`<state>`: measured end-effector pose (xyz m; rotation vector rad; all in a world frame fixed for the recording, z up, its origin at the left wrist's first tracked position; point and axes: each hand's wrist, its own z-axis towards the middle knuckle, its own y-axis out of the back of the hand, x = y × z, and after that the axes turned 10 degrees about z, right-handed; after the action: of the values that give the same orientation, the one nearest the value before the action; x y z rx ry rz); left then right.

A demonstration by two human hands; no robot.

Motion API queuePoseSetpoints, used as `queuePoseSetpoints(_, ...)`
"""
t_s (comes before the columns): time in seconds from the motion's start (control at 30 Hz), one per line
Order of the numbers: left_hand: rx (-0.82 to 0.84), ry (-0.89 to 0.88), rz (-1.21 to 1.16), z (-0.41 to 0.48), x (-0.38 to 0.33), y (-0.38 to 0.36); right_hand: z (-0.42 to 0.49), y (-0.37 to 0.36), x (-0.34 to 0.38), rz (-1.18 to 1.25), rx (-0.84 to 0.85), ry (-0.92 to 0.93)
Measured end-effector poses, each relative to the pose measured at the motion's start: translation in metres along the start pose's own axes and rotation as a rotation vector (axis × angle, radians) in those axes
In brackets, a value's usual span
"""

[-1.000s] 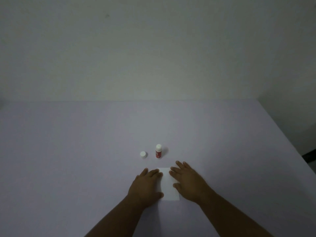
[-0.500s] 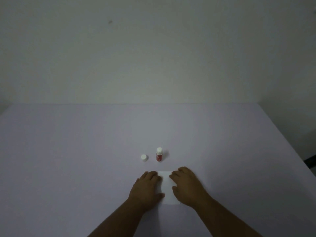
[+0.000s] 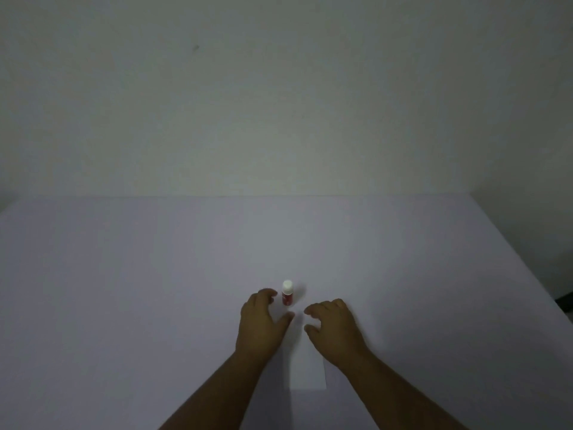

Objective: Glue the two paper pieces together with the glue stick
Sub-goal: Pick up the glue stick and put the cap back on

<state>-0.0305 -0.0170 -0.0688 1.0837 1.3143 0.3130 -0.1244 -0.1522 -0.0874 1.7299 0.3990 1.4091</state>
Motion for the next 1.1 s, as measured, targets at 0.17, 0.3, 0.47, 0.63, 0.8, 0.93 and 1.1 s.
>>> queuePoseSetpoints(0.17,0.048,0.099,-0.153,0.026,-0.02,-0.001,0.003,-0.002,-0.005,0.001,0.003,-0.074)
queuePoseSetpoints(0.3,0.024,0.079,-0.161,0.03,-0.02,-0.004,0.001,-0.005,-0.011,0.027,0.028,-0.081)
queuePoseSetpoints(0.47,0.075,0.143,-0.289,0.028,-0.019,0.005,0.007,0.0,0.004,0.289,-0.053,-0.208)
queuePoseSetpoints(0.63,0.214,0.208,-0.61,0.023,-0.025,0.028,0.012,0.021,0.036,0.924,0.013,-0.539)
queuePoseSetpoints(0.8,0.239,0.223,-0.746,0.017,-0.032,0.051,0.002,0.034,0.055,1.26,0.032,-0.494)
queuePoseSetpoints(0.93,0.223,0.253,-0.801,0.009,-0.037,0.06,-0.009,0.036,0.069,1.028,-0.05,-0.347)
queuePoseSetpoints(1.1,0.214,0.215,-0.814,-0.002,-0.036,0.069,-0.018,0.046,0.084,1.282,0.064,-0.46)
